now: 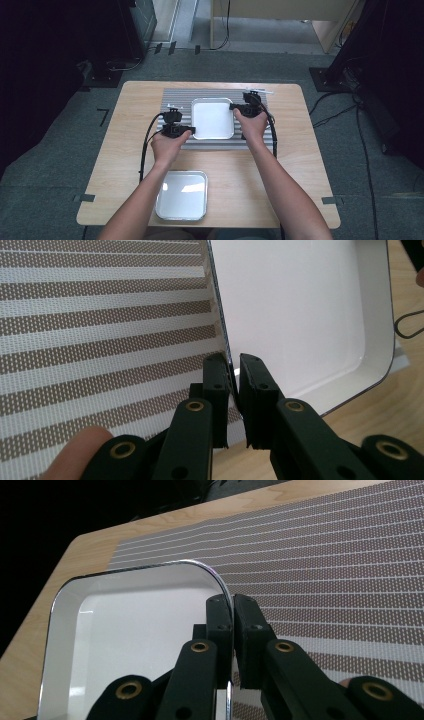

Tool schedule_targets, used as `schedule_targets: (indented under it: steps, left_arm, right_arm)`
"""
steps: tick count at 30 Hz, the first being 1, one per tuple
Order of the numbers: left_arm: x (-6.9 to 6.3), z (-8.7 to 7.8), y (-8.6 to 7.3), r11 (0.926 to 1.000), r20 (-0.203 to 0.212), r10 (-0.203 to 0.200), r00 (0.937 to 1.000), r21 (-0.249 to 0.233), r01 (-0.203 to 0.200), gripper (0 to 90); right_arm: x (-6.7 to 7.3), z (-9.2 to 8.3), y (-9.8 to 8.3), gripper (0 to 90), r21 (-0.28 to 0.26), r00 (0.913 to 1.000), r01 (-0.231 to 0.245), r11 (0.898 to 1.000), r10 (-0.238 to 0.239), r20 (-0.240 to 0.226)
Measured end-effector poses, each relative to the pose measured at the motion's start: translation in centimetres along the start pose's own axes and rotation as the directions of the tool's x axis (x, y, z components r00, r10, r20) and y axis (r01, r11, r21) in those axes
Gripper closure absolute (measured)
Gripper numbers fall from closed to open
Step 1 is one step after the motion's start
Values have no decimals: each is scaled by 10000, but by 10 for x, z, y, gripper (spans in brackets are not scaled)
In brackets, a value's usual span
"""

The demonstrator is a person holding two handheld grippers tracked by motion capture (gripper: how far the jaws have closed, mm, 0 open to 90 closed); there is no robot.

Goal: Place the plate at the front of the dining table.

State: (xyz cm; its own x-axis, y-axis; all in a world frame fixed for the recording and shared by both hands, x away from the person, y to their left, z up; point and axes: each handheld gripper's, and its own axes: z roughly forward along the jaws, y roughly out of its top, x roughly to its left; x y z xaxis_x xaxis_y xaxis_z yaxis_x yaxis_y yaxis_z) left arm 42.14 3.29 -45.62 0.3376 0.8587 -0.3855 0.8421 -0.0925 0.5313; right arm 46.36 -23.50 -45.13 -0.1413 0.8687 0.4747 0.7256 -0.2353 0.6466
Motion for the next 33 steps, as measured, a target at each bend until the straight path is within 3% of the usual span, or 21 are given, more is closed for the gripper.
schedule_targets:
  steps: [6, 12, 15, 18, 26, 30, 33]
  left_arm:
    - [13, 22, 8, 9969, 124, -727, 9973, 303, 723, 853]
    - [13, 42, 15, 9946, -247, -730, 9970, 722, 746, 855]
    - [13, 50, 20, 9928, -294, -970, 9949, 673, 988, 861]
    - [14, 58, 25, 9917, -471, -949, 9944, 824, 985, 865]
    - [18, 63, 36, 9889, -758, -1246, 9893, 721, 1300, 872]
    - [19, 64, 38, 9885, -912, -1340, 9868, 576, 1396, 871]
    - [19, 64, 39, 9886, -1056, -1390, 9847, 433, 1442, 874]
  right_arm:
    - [-13, 25, -4, 882, 202, 9985, -410, 9990, 403, 373]
    - [-20, 40, -3, 884, 230, 9959, -205, 9995, 184, 880]
    - [-24, 45, -2, 883, 186, 9942, -372, 9991, 351, 1014]
    - [-28, 50, -1, 885, 184, 9927, -405, 9990, 381, 1143]
    - [-30, 64, 2, 879, -151, 9917, -250, 9996, 267, 1257]
    - [-32, 69, 2, 878, -230, 9915, -425, 9988, 450, 1218]
    - [-30, 73, 2, 874, -314, 9931, -200, 9993, 234, 1146]
